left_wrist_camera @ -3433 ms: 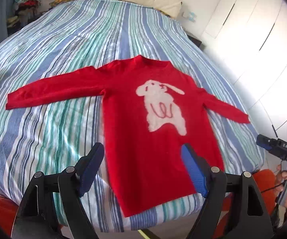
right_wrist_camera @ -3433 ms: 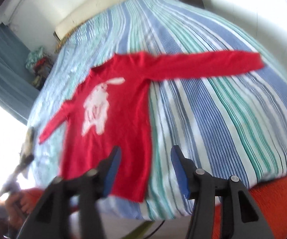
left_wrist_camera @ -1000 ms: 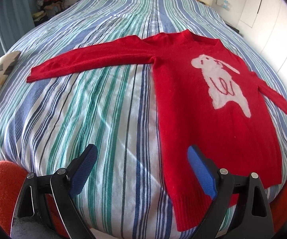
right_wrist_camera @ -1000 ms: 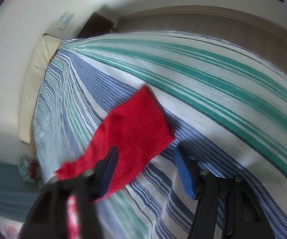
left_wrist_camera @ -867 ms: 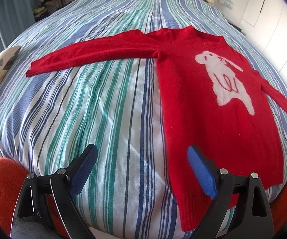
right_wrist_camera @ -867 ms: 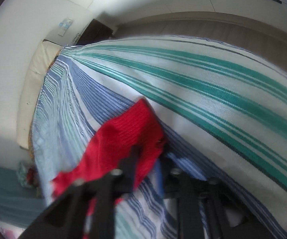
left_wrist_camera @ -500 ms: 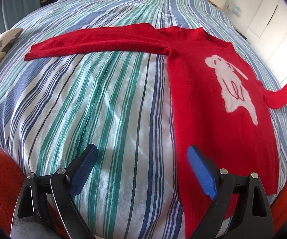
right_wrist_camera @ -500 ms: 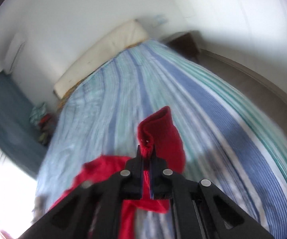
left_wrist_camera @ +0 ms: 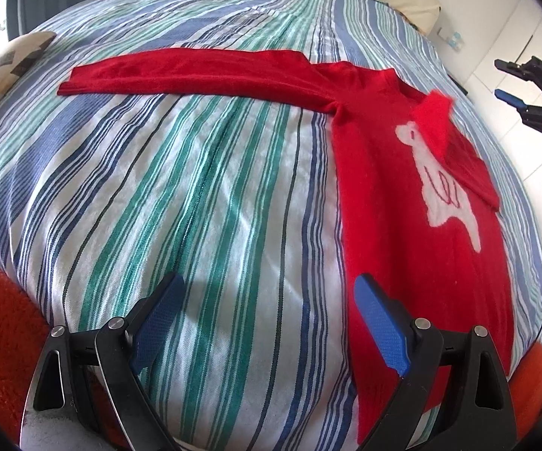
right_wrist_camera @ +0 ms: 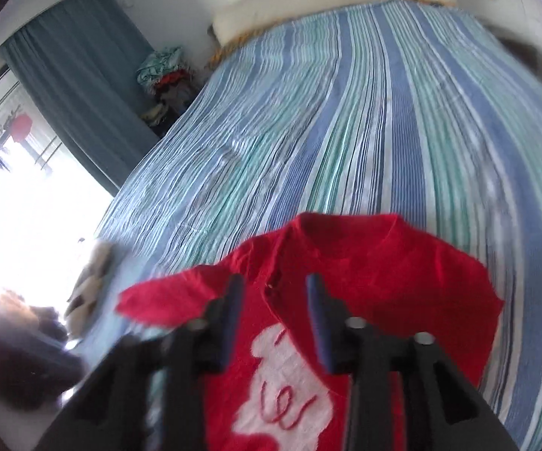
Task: Fold small clothes
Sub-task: 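Grasp a sleeve cuff with the right gripper and lift it, then fold the held sleeve across the sweater body with the right gripper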
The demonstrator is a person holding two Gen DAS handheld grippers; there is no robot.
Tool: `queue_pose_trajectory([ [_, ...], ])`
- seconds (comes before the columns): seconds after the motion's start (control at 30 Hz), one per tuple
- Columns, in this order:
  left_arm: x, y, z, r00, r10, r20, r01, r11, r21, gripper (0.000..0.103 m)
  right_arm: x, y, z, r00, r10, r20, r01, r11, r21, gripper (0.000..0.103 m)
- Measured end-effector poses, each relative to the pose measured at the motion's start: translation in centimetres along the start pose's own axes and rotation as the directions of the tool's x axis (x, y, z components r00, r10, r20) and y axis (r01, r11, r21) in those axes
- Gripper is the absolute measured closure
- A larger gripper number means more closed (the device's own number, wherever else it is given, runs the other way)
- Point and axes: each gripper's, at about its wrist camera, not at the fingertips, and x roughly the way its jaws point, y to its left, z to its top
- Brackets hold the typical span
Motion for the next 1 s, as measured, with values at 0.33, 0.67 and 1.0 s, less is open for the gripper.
queue_pose_trajectory([
  [0.33, 0.5, -0.7, -0.2, 1.000, 0.020, -0.007, -0.020, 0.999, 0.032, 0.010, 0.4, -11.0, -4.3, 0.993, 0.064, -0.103, -0.027, 0.945, 0.327, 0.038],
  [0.67, 0.6, -0.3, 0.0, 1.000, 0.017, -0.003, -0.017, 1.000, 0.003, 0.010, -1.4, -15.0, -8.5, 0.958, -0.235, -0.164, 0.271, 0.930, 0.247, 0.050],
  [1.0, 0.6, -0.4, -0.3, 1.000, 0.025, -0.012, -0.024, 0.999, 0.020, 0.010, 10.7, -3.7, -5.0, 0.970, 0.153, -0.186, -0.113, 0.971, 0.208, 0.050],
])
